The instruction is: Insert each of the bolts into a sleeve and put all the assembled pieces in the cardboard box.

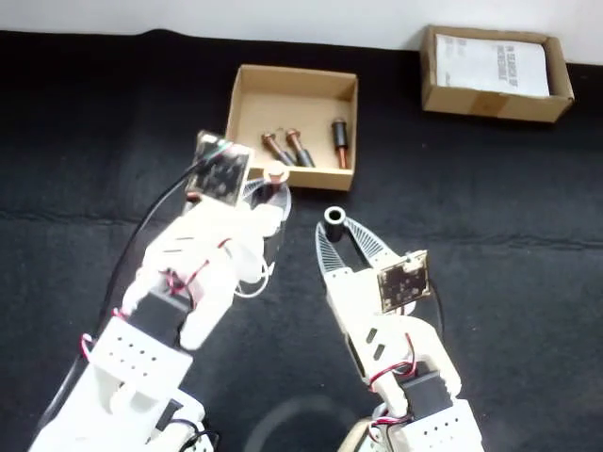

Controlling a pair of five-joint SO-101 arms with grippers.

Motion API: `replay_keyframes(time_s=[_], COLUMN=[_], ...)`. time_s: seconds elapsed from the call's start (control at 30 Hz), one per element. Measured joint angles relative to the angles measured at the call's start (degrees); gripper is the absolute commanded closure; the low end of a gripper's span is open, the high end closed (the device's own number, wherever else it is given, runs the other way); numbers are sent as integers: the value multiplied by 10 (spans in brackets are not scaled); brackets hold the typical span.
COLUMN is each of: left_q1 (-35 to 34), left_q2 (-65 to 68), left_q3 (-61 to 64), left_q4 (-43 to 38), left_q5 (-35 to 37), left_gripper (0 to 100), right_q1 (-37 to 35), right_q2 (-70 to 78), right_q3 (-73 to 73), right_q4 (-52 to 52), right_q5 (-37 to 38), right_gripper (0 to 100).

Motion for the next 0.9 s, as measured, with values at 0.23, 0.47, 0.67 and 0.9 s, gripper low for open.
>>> replay_keyframes(time_s=[0.23, 0.47, 0.67, 0.9], left_q1=[1, 82, 133, 136], left_q2=[-27, -27, -27, -27], left_q3=[32, 23, -24, -39], left_q4=[-137, -144, -88, -63], left_q5=[1, 1, 1, 0], left_gripper=[992, 992, 992, 992], right_q1=[0, 0, 0, 0], right_q2=[0, 0, 0, 0], right_q3=[0, 0, 0, 1], right_q4=[0, 0, 0, 0], right_q5=[0, 0, 0, 0], right_gripper=[991, 991, 991, 991])
